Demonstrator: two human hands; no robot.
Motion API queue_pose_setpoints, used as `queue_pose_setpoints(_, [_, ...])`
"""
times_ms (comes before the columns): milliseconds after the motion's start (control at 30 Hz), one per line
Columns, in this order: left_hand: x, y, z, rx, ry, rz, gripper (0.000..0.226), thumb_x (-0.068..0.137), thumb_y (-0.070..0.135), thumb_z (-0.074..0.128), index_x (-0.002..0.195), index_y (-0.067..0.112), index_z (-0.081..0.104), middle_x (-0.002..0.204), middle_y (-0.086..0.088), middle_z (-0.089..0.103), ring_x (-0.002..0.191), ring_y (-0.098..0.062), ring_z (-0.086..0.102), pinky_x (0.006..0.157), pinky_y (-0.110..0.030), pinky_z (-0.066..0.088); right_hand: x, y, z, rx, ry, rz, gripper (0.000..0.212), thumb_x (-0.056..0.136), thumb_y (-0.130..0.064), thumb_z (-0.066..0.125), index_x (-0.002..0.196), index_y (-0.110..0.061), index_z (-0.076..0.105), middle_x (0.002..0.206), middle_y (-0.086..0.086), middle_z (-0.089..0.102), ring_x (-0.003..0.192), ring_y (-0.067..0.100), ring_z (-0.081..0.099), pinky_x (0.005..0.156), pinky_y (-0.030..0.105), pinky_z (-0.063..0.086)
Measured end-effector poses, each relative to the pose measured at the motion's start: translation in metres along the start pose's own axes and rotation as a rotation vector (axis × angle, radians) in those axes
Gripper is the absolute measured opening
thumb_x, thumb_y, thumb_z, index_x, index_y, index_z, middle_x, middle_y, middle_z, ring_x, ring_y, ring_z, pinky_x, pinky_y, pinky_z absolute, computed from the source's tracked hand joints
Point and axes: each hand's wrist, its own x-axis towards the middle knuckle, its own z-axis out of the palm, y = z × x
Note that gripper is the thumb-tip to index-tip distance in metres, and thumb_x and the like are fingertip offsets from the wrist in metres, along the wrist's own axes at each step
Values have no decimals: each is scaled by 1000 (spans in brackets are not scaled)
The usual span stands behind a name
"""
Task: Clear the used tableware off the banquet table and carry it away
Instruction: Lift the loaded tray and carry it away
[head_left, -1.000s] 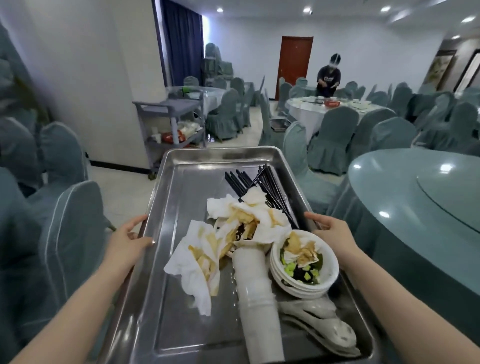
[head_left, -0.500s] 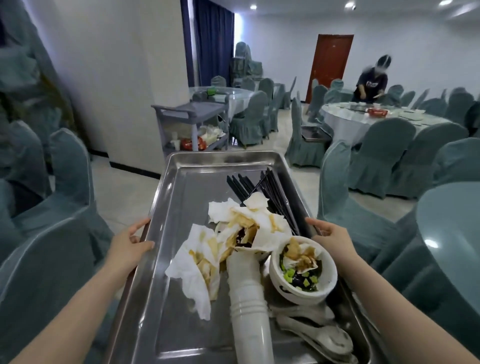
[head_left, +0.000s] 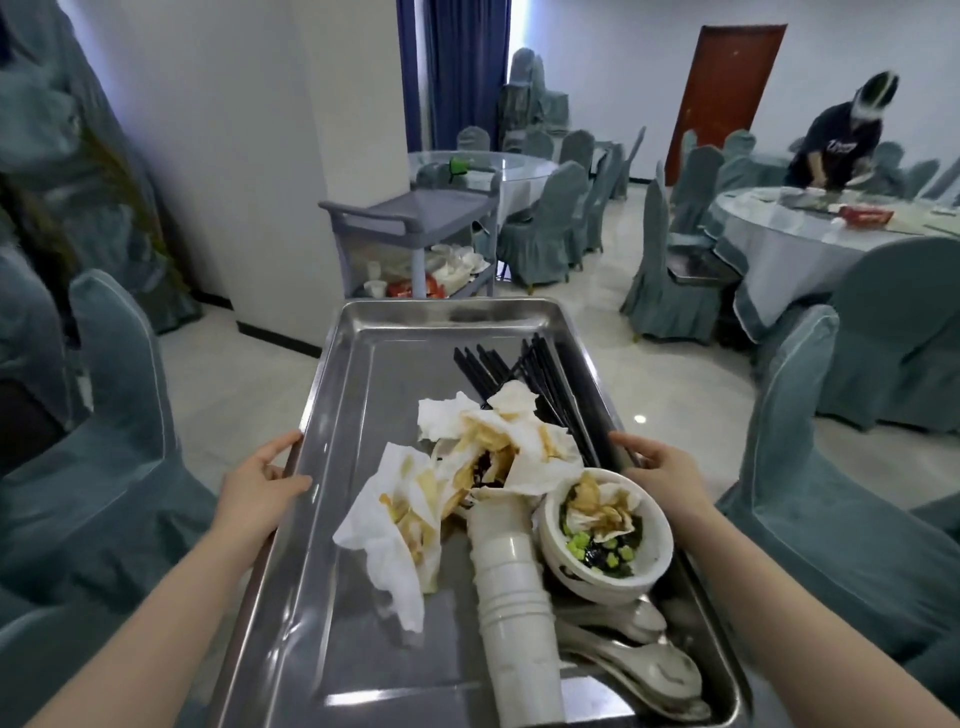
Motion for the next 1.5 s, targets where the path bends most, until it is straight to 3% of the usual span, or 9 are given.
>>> queue_pose_setpoints(300, [234, 50, 101, -12, -121, 46, 59, 80, 3, 70, 127, 36, 57, 70, -12, 62, 55, -16, 60, 52, -17, 48, 207, -37, 29, 22, 92, -1, 40, 82, -10, 67, 115, -32, 68, 81, -6, 67, 51, 0, 63, 43, 11, 45])
queue_pose_setpoints(500, [386, 78, 189, -30, -149, 14, 56, 84, 6, 67, 130, 36, 55, 85, -23, 63, 79, -45, 63, 84, -51, 52, 392, -50, 49, 20, 110, -31, 34, 83, -14, 68, 110, -34, 70, 90, -7, 66, 66, -8, 62, 47, 4, 42])
queue_pose_setpoints(600, [458, 97, 225, -54, -115, 6, 50, 88, 10, 64, 131, 34, 56, 97, -23, 69, 92, -40, 66, 89, -47, 53, 482, -69, 57, -2, 88, -42, 30, 85, -17, 66, 110, -33, 70, 95, -5, 67, 79, -2, 62, 54, 6, 44])
queue_pose_setpoints(700, [525, 110, 252, -67, -85, -22, 48, 89, 9, 63, 131, 31, 56, 113, -19, 67, 99, -29, 65, 83, -34, 50, 564, -85, 73, -21, 49, -39, 28, 88, -16, 63, 110, -31, 70, 97, -2, 70, 85, 10, 66, 69, 22, 50])
queue_pose_setpoints(867, [662, 132, 298, -91, -71, 1, 45, 87, 7, 63, 129, 26, 59, 90, -12, 72, 81, -28, 68, 72, -33, 52, 703, -111, 108, -21, 54, -46, 25, 89, -20, 62, 108, -34, 70, 100, -3, 71, 82, 5, 66, 62, 17, 50])
queue_pose_setpoints(1000, [784, 149, 338, -80, -108, 13, 45, 87, 12, 64, 128, 31, 58, 92, -2, 70, 81, -17, 67, 70, -31, 51, 808, -132, 133, -16, 78, -15, 24, 89, -23, 61, 105, -39, 69, 85, -2, 73, 78, 23, 70, 77, 42, 58])
queue_pose_setpoints(1167, [908, 177, 385, -130, -139, -40, 34, 89, 20, 56, 120, 34, 64, 97, 3, 72, 85, -16, 68, 77, -32, 53, 925, -156, 152, -1, 128, -12, 23, 86, -24, 65, 98, -43, 71, 61, -10, 69, 51, 6, 61, 47, 18, 52])
queue_pose_setpoints(1400, [1061, 208, 450, -162, -56, -147, 45, 85, 16, 36, 94, 42, 72, 58, 12, 66, 48, -4, 62, 43, -16, 46, 1117, -180, 190, 16, 38, 8, 23, 86, -17, 65, 101, -33, 73, 81, 0, 72, 72, 22, 70, 63, 29, 58])
queue_pose_setpoints(1500, [1110, 213, 471, -235, -51, -207, 30, 90, 30, 46, 89, 36, 76, 76, -1, 74, 72, -22, 72, 65, -34, 58, 1194, -197, 209, 13, -32, -12, 23, 87, -16, 64, 103, -31, 72, 86, 0, 72, 72, 17, 70, 61, 24, 55])
